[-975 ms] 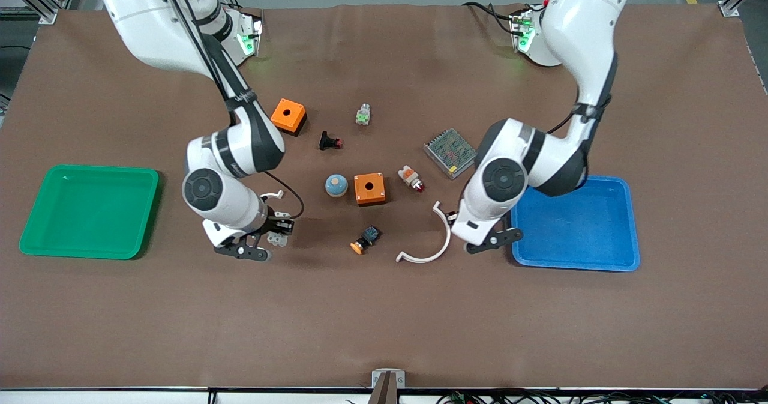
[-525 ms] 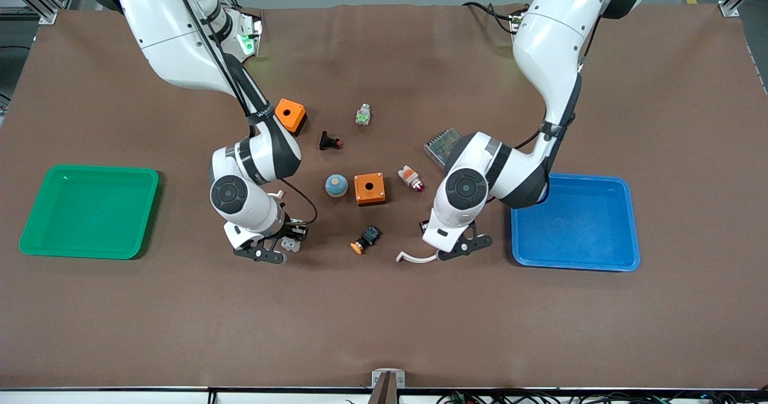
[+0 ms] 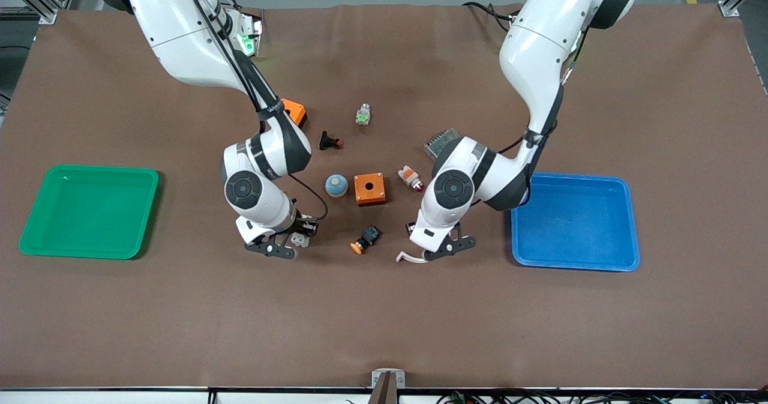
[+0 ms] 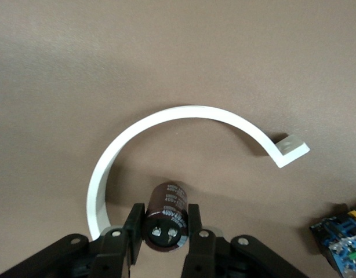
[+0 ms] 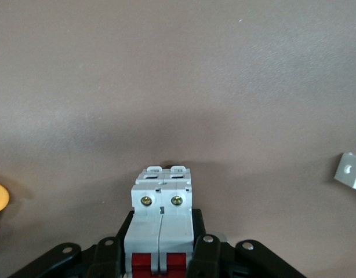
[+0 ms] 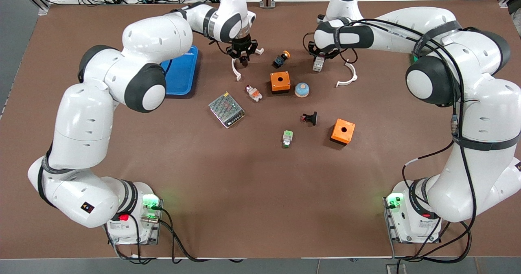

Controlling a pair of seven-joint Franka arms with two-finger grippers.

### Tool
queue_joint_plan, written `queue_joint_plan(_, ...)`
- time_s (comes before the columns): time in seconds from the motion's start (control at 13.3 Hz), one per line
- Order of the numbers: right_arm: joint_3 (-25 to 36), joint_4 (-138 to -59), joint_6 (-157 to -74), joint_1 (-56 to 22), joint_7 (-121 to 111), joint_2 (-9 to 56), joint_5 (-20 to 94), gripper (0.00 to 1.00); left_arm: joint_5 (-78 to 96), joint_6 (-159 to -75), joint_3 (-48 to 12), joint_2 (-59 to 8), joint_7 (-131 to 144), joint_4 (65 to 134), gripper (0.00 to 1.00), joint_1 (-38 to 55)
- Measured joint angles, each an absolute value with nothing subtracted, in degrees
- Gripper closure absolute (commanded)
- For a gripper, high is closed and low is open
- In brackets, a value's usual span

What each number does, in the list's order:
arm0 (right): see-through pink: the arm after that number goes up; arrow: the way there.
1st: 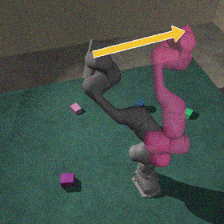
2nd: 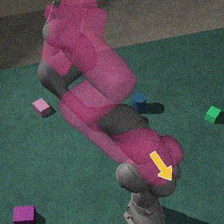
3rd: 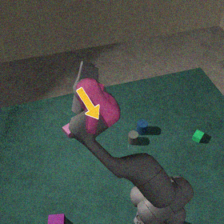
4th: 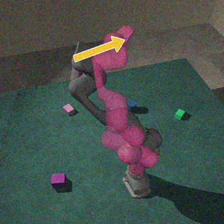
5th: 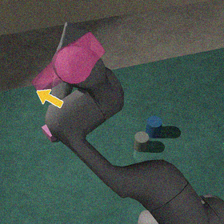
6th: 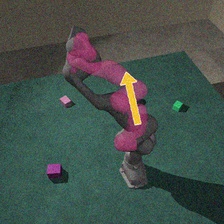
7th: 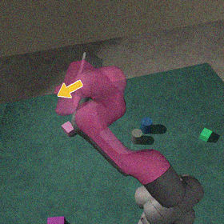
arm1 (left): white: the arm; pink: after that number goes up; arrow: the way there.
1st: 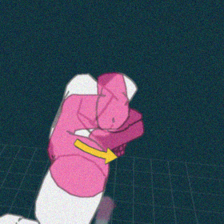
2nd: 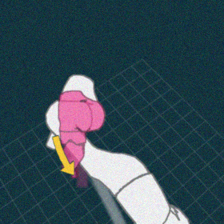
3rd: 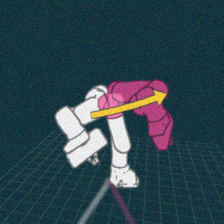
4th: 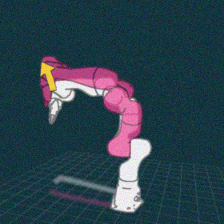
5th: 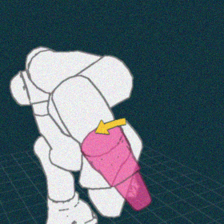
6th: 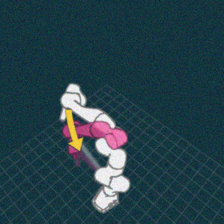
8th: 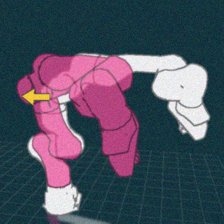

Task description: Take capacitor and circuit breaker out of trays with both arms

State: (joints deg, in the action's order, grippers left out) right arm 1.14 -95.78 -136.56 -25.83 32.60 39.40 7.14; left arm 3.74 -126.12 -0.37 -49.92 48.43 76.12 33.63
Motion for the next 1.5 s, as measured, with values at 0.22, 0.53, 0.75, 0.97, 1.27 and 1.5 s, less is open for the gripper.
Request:
queue_joint_plan(0.22, 1.30, -95.00, -136.20, -26.08, 32.13, 39.39, 7.06, 0.00, 3.74, -126.40, -0.37, -50.29, 48.43, 75.84, 0.00, 33.74)
queue_joint_plan(0.53, 3.00, -90.16, -125.10, -24.15, 22.01, 38.96, 7.00, 0.00, 3.74, -126.09, -0.05, -48.73, 48.43, 74.05, 0.00, 33.57)
queue_joint_plan(0.75, 3.55, -87.25, -113.73, -19.02, 13.43, 35.79, 6.10, 0.00, 3.74, -120.83, 0.38, -43.09, 48.28, 73.50, 0.00, 30.75)
queue_joint_plan(0.97, 3.89, -86.75, -102.51, -15.79, 10.35, 29.90, 0.97, 0.00, 3.74, -110.19, 0.42, -34.95, 42.80, 73.81, 0.00, 26.34)
queue_joint_plan(1.27, 4.22, -86.89, -94.55, -11.35, 5.76, 23.47, 0.17, 0.00, 3.74, -102.28, 0.50, -22.29, 29.61, 79.77, 0.00, 18.28)
queue_joint_plan(1.5, 4.28, -87.26, -91.91, -7.08, 2.55, 18.90, 0.14, 0.00, 3.75, -101.70, 0.55, -13.01, 23.79, 86.89, 0.00, 11.99)
